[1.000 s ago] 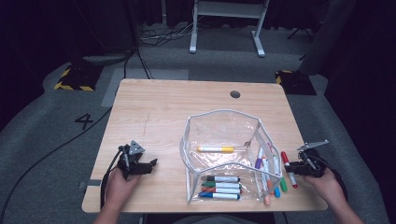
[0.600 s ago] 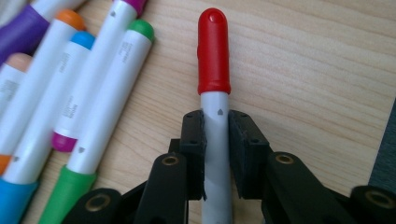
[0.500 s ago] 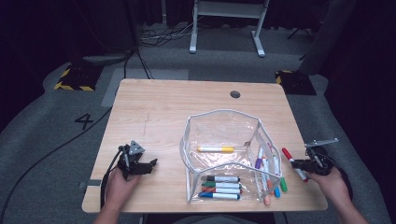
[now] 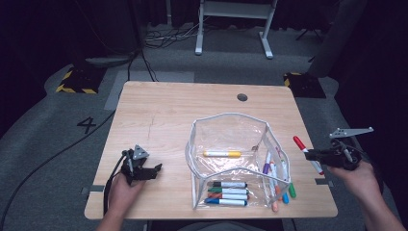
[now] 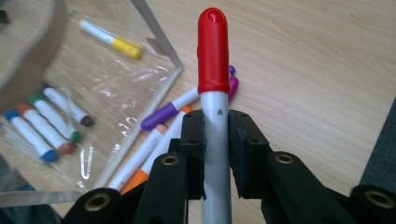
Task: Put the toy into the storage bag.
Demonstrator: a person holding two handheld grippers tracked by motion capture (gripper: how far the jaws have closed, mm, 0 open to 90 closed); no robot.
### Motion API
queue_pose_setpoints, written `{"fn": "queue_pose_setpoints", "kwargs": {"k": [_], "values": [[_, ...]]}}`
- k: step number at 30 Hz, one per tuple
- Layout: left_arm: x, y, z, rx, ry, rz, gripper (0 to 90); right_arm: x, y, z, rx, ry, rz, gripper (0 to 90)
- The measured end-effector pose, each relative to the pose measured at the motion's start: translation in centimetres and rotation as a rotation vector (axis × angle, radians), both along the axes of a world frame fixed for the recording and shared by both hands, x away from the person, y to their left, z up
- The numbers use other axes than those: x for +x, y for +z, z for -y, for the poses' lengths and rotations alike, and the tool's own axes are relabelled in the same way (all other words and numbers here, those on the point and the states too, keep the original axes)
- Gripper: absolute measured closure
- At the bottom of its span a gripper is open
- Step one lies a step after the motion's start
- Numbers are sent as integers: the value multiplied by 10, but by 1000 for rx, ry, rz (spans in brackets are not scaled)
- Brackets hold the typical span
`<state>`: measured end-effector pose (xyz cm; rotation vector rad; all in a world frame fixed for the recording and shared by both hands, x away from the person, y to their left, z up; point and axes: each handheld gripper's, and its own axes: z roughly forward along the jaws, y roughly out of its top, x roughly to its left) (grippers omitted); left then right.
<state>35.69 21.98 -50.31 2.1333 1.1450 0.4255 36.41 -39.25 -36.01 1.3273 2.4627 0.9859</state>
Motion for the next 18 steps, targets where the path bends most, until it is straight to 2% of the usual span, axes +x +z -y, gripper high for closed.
{"fn": "queue_pose_setpoints", "kwargs": {"k": [4,9,18], "values": [[0,0,0,0,0,0,223,-2,20,-5,71,49,-10,766],[0,0,0,0,0,0,222,-3,40,-14,78,97,10,766],[0,0,0,-3,4,0,222,-4,71,-38,63,196,41,766]]}}
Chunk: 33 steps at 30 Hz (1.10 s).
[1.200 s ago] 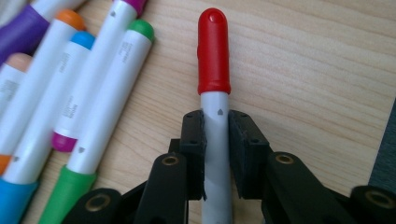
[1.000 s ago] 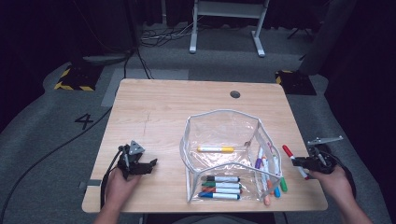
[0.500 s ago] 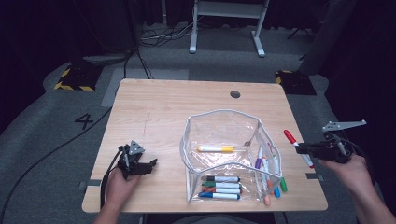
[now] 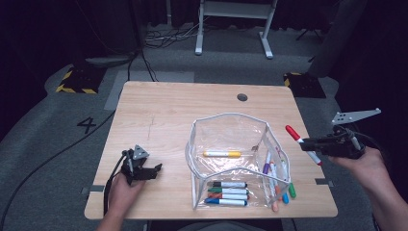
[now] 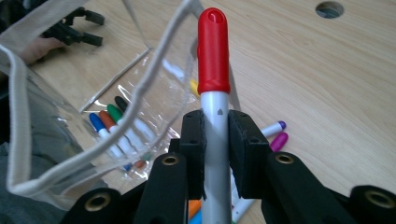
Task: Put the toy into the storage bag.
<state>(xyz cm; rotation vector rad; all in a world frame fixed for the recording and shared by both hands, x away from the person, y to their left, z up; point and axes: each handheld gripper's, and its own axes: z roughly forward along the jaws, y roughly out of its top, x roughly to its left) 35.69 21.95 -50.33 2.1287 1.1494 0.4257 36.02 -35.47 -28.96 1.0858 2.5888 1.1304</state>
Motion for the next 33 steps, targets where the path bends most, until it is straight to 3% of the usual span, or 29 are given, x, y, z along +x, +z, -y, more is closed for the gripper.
{"fn": "queue_pose_setpoints", "kwargs": {"k": [8,17,23,33], "values": [[0,0,0,0,0,0,222,1,25,-34,-34,99,30,765],[0,0,0,0,0,0,222,6,45,-86,-95,217,44,765],[0,0,0,0,0,0,222,10,48,-117,-117,276,39,766],[0,0,0,0,0,0,222,20,36,-166,-175,367,-1,766]]}}
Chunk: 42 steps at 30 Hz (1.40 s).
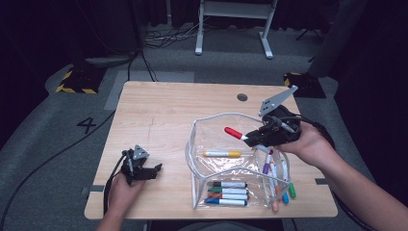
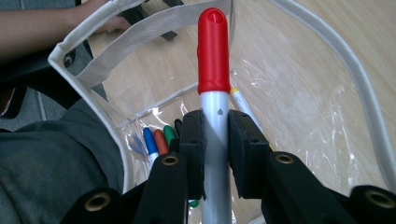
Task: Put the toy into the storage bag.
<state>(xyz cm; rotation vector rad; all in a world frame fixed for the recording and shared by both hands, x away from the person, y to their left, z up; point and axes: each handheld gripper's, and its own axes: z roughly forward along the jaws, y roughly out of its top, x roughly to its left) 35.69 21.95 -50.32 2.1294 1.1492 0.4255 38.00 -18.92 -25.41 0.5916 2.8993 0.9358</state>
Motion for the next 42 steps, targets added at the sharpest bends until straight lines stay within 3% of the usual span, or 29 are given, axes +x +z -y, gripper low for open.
{"fn": "queue_pose_setpoints", "kwargs": {"k": [15,24,35,42], "values": [[0,0,0,1,-1,0,222,13,-46,-45,-143,73,-93,765],[0,0,0,1,-1,0,222,14,-75,-58,-214,98,-155,765],[0,0,0,0,0,0,222,7,-97,-66,-284,159,-183,764],[0,0,0,0,0,0,222,5,-113,-72,-343,171,-208,764]]}}
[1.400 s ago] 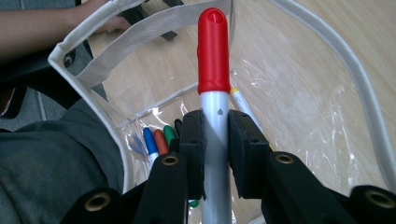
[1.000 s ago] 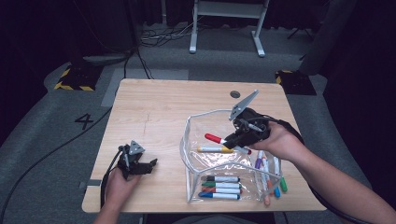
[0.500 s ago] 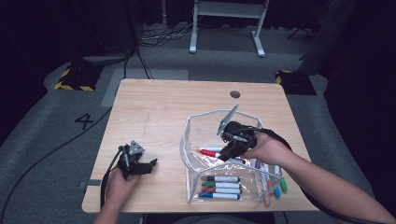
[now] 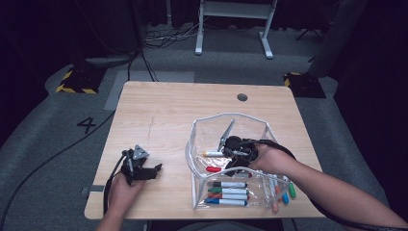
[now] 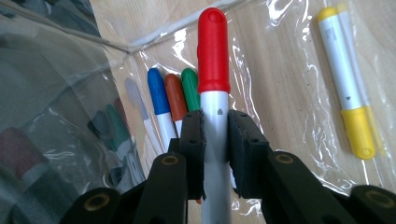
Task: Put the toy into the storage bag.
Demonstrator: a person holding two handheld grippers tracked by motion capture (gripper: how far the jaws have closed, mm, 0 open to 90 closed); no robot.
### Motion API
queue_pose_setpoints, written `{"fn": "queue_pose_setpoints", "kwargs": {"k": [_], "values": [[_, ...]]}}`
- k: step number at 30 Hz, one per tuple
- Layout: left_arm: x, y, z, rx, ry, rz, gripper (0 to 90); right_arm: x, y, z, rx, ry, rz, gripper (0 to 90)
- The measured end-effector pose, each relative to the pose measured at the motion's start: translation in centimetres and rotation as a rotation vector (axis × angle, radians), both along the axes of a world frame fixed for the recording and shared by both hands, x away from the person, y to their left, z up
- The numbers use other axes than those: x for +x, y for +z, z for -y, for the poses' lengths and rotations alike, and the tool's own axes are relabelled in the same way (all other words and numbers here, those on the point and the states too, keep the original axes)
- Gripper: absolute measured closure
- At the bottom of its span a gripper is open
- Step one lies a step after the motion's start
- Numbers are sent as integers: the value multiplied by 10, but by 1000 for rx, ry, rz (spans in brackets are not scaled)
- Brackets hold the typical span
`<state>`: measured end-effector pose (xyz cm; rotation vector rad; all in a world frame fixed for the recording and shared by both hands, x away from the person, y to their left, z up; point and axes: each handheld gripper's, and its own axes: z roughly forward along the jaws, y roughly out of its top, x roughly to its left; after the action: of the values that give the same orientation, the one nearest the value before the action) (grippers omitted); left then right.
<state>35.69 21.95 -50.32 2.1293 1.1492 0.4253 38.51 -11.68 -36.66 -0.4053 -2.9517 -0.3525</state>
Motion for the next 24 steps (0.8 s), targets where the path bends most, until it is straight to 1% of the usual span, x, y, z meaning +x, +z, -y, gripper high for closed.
{"fn": "queue_pose_setpoints", "kwargs": {"k": [2,8,12,17,20,21,22,24], "values": [[0,0,0,-1,1,2,222,0,-4,-1,-16,9,-2,764],[0,0,0,-1,0,2,221,-2,-18,-5,-68,29,-38,764],[0,0,0,-1,0,2,221,-3,-24,-6,-88,49,-40,763],[0,0,0,-1,0,2,221,-3,-28,-7,-116,41,-55,763],[0,0,0,0,0,0,222,-5,-34,-9,-166,47,-61,763],[0,0,0,-1,0,1,221,-4,-35,-9,-175,47,-64,762],[0,0,0,-1,0,2,221,-3,-37,-10,-186,53,-56,762],[0,0,0,-1,0,2,221,-1,-39,-10,-195,40,-64,761]]}}
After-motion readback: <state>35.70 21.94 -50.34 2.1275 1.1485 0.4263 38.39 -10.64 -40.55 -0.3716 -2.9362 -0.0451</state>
